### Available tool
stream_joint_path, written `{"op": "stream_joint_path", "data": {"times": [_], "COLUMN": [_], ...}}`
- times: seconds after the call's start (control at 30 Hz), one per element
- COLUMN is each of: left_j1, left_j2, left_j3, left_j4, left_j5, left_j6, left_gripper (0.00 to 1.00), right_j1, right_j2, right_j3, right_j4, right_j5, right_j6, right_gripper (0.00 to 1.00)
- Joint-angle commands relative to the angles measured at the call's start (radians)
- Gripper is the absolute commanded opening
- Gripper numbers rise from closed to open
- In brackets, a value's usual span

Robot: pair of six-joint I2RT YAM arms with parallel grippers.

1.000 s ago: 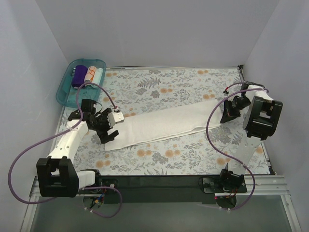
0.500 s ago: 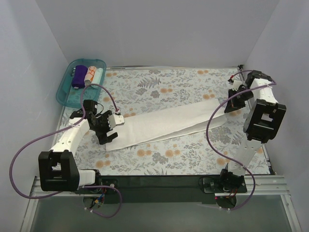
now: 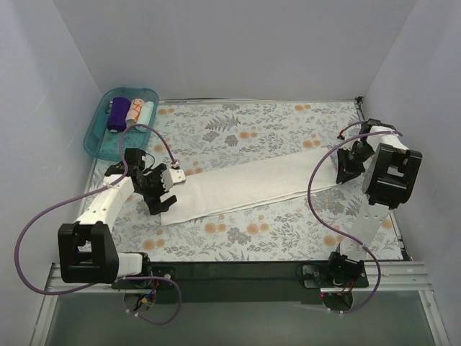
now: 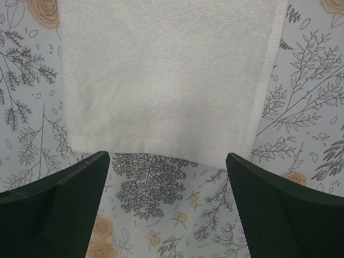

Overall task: Roll the towels
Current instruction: Fold the towel

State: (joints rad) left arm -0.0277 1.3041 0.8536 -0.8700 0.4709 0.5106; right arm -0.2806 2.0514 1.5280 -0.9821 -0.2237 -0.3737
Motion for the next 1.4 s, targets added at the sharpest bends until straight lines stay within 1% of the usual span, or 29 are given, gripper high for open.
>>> {"op": "stream_joint_path", "data": {"times": [0.0,0.03,0.07,0.1,0.2,0.27,0.4,0.53,0.63,0.77,0.83,0.87,0.97,1.03,1.13,1.17,1.2,1.23,1.33,1.37], "left_j1": [-0.001,-0.001,-0.001,-0.001,-0.001,-0.001,-0.001,-0.001,-0.001,-0.001,-0.001,-0.001,-0.001,-0.001,-0.001,-0.001,-0.001,-0.001,-0.001,-0.001], "left_j2": [0.001,0.001,0.0,0.0,0.0,0.0,0.0,0.009,0.015,0.015,0.014,0.014,0.014,0.012,0.009,0.004,0.006,0.004,0.012,0.012], "left_j3": [0.025,0.025,0.025,0.025,0.027,0.027,0.028,0.036,0.038,0.038,0.035,0.029,0.022,0.016,0.013,0.012,0.012,0.015,0.033,0.036], "left_j4": [0.019,0.019,0.019,0.019,0.017,0.017,0.02,0.026,0.029,0.04,0.043,0.051,0.065,0.066,0.066,0.068,0.068,0.065,0.059,0.057], "left_j5": [0.038,0.04,0.043,0.041,0.044,0.043,0.041,0.048,0.046,0.052,0.055,0.055,0.057,0.06,0.06,0.058,0.06,0.06,0.055,0.057], "left_j6": [-0.017,-0.017,-0.018,-0.021,-0.026,-0.027,-0.027,-0.029,-0.032,-0.037,-0.037,-0.037,-0.041,-0.047,-0.053,-0.053,-0.055,-0.057,-0.064,-0.069], "left_gripper": [0.85,0.85,0.85,0.85,0.84,0.84,0.84,0.84,0.84,0.84,0.84,0.84,0.84,0.84,0.84,0.84,0.84,0.84,0.84,0.84], "right_j1": [-0.003,-0.005,-0.006,-0.005,-0.006,-0.005,-0.006,-0.005,-0.005,-0.003,0.003,0.012,0.035,0.046,0.054,0.054,0.054,0.051,0.038,0.025], "right_j2": [-0.01,-0.017,-0.019,-0.02,-0.011,0.003,0.041,0.081,0.102,0.086,0.063,0.056,0.03,-0.003,-0.034,-0.034,-0.031,-0.019,0.004,0.006], "right_j3": [0.006,0.015,0.021,0.029,0.063,0.072,0.081,0.08,0.086,0.122,0.153,0.188,0.242,0.236,0.198,0.187,0.166,0.159,0.139,0.139], "right_j4": [0.034,0.034,0.036,0.037,0.034,0.036,0.036,0.034,0.028,-0.013,-0.047,-0.088,-0.142,-0.141,-0.145,-0.147,-0.147,-0.147,-0.132,-0.118], "right_j5": [0.038,0.031,0.026,0.023,-0.002,-0.031,-0.074,-0.126,-0.131,-0.131,-0.143,-0.147,-0.143,-0.088,-0.062,-0.045,-0.017,0.053,0.141,0.145], "right_j6": [-0.005,-0.01,-0.013,-0.019,-0.025,-0.028,-0.048,-0.077,-0.074,-0.059,-0.042,-0.039,-0.01,-0.008,-0.017,-0.024,-0.034,-0.039,-0.057,-0.056], "right_gripper": [0.28,0.32,0.4,0.41,0.52,0.55,0.56,0.53,0.47,0.19,0.17,0.16,0.15,0.16,0.29,0.31,0.31,0.31,0.23,0.21]}}
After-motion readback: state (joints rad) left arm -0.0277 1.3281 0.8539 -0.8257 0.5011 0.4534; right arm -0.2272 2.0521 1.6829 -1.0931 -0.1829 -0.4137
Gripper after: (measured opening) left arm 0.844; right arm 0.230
